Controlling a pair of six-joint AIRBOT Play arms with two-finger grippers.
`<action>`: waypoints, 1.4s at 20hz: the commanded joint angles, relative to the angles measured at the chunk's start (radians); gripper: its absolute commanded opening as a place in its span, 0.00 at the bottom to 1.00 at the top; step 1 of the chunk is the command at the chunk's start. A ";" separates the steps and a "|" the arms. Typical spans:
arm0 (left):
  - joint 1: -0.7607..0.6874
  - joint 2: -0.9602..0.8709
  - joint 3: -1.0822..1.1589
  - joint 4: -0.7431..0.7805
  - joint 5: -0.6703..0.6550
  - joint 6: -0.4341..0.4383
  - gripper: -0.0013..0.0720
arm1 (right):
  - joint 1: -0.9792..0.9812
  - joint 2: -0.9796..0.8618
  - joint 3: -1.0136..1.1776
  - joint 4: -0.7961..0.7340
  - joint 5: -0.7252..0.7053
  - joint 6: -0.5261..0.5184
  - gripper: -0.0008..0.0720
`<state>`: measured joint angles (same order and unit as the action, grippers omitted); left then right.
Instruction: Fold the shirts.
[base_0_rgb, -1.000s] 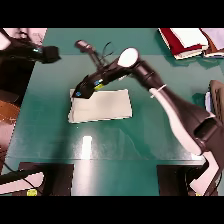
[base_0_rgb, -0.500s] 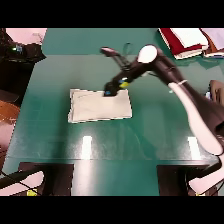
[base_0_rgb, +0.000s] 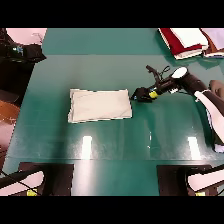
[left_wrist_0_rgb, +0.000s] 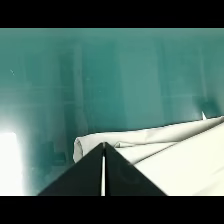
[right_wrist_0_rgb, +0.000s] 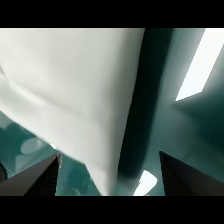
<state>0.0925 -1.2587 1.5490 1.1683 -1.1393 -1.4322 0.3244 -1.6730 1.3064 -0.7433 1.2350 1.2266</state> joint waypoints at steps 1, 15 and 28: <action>0.000 -0.002 0.000 -0.003 0.001 0.000 0.05 | 0.020 -0.071 -0.051 0.145 -0.086 -0.034 0.94; -0.088 -0.002 0.000 -0.098 -0.026 0.019 0.05 | 0.117 -0.119 0.179 0.258 -0.078 -0.124 0.03; -0.497 -0.070 0.000 -0.099 0.179 0.052 0.05 | -0.684 0.349 0.180 -0.122 -0.008 0.027 0.03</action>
<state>-0.3435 -1.3098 1.5490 1.0695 -1.0115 -1.3819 -0.1967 -1.3590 1.4849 -0.8349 1.2640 1.2663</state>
